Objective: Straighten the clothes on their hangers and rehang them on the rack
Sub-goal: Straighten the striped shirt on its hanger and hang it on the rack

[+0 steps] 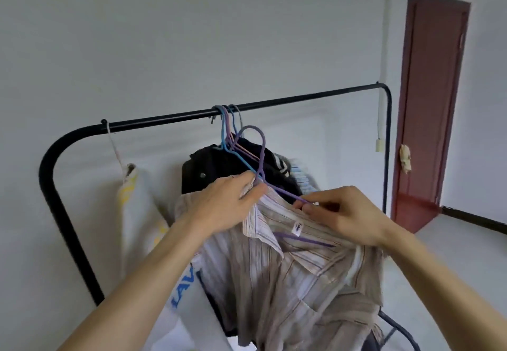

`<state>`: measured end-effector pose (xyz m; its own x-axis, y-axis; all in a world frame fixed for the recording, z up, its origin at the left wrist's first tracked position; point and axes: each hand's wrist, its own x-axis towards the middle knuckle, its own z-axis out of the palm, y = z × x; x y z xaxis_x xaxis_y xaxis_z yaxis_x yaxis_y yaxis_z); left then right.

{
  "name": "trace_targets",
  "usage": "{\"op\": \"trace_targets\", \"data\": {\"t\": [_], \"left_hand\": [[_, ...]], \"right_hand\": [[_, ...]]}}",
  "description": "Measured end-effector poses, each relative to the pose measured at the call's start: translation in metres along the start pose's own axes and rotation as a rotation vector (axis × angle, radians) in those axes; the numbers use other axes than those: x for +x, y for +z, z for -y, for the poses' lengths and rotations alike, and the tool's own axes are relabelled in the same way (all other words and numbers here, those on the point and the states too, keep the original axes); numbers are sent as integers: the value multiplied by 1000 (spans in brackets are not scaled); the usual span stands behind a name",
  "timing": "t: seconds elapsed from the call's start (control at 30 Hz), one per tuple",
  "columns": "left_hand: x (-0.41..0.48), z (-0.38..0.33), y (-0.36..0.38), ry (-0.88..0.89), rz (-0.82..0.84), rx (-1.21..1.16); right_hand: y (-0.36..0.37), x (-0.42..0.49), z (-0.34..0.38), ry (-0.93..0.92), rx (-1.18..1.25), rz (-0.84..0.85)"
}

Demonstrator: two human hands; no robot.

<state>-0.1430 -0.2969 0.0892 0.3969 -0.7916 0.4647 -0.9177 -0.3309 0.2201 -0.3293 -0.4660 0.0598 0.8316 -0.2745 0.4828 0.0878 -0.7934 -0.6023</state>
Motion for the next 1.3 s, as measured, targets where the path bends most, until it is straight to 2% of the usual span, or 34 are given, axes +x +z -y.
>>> {"op": "trace_targets", "data": {"t": [0.13, 0.23, 0.37, 0.53, 0.6, 0.7, 0.8, 0.93, 1.1, 1.2, 1.3], "left_hand": [[-27, -38, 55, 81, -36, -24], [-60, -54, 99, 77, -44, -74], [-95, -61, 148, 13, 65, -246], [-138, -58, 196, 10, 244, -383], [-154, -53, 208, 24, 287, -415], [-176, -51, 215, 38, 336, -441], [-191, -52, 215, 72, 368, -485], [-198, -62, 215, 157, 322, -562], [-188, -86, 215, 276, 330, -621], [-180, -100, 208, 342, 346, -582], [-174, -117, 206, 336, 395, -615]], "right_hand": [[-5, -70, -49, 216, 91, -147], [2, -135, -82, 402, 111, -279], [23, -207, -100, 613, 98, -244], [59, -275, -87, 764, 4, -241], [71, -294, -76, 792, -13, -255], [89, -312, -66, 830, -169, -271], [107, -319, -58, 858, -203, -372], [121, -316, -47, 719, -466, -360], [122, -300, -39, 696, -317, -445], [111, -301, -34, 651, -331, -450], [99, -309, -33, 578, -376, -476]]}}
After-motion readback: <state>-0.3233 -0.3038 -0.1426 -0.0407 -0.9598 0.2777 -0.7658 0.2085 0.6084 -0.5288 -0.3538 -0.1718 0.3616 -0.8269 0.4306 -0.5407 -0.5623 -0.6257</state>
